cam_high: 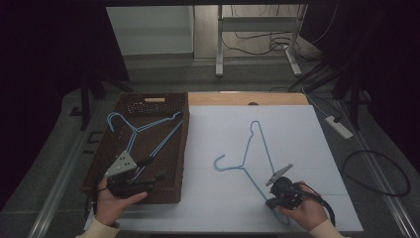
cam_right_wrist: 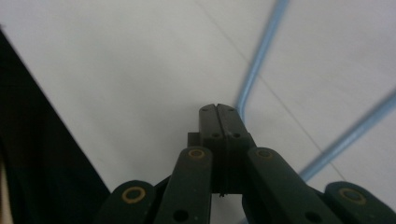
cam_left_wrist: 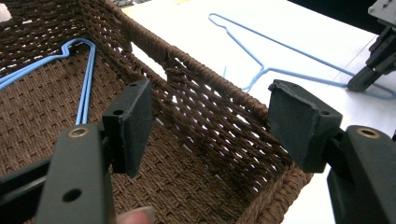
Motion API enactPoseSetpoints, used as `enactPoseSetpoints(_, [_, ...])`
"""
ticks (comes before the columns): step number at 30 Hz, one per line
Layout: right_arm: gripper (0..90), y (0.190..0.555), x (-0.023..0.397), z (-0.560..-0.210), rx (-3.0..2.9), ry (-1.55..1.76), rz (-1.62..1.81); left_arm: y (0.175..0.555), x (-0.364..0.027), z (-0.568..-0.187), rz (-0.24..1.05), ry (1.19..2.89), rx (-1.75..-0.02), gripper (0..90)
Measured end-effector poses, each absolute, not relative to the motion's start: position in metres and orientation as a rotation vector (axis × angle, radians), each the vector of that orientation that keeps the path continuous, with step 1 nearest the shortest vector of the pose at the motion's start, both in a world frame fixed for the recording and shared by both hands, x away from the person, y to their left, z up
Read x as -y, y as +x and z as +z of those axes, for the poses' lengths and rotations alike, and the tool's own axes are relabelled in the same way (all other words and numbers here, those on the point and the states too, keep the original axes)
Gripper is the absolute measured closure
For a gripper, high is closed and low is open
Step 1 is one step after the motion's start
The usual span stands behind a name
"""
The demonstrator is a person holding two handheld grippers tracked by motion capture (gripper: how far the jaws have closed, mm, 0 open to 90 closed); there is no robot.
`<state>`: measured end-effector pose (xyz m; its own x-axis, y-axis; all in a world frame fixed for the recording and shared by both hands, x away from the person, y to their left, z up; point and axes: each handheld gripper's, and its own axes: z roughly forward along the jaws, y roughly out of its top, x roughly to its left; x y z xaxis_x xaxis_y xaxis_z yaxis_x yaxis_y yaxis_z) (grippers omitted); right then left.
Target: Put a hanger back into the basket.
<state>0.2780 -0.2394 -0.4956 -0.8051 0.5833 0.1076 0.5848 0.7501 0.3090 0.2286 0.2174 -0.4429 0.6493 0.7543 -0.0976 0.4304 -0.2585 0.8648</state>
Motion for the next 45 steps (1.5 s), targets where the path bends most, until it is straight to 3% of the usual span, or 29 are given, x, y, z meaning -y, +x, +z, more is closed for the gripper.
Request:
enactPoseSetpoints(17, [90.0, 0.322, 0.303, -0.49, 2.924, -1.279, -0.543, 0.228, -0.218, -0.442, 0.423, 1.893, -0.937, 32.0])
enactPoseSetpoints(33, [90.0, 0.359, 0.323, -0.49, 2.917, -1.431, -0.625, 0.228, -0.217, -0.441, 0.426, 1.896, -0.933, 32.0])
enactPoseSetpoints(39, [90.0, 0.355, 0.306, -0.485, 2.921, -1.38, -0.732, 0.229, -0.217, -0.441, 0.426, 1.895, -0.933, 32.0])
enactPoseSetpoints(45, [90.0, 0.34, 0.238, -0.473, 2.895, -1.092, -0.884, 0.228, -0.216, -0.442, 0.423, 1.897, -0.931, 32.0])
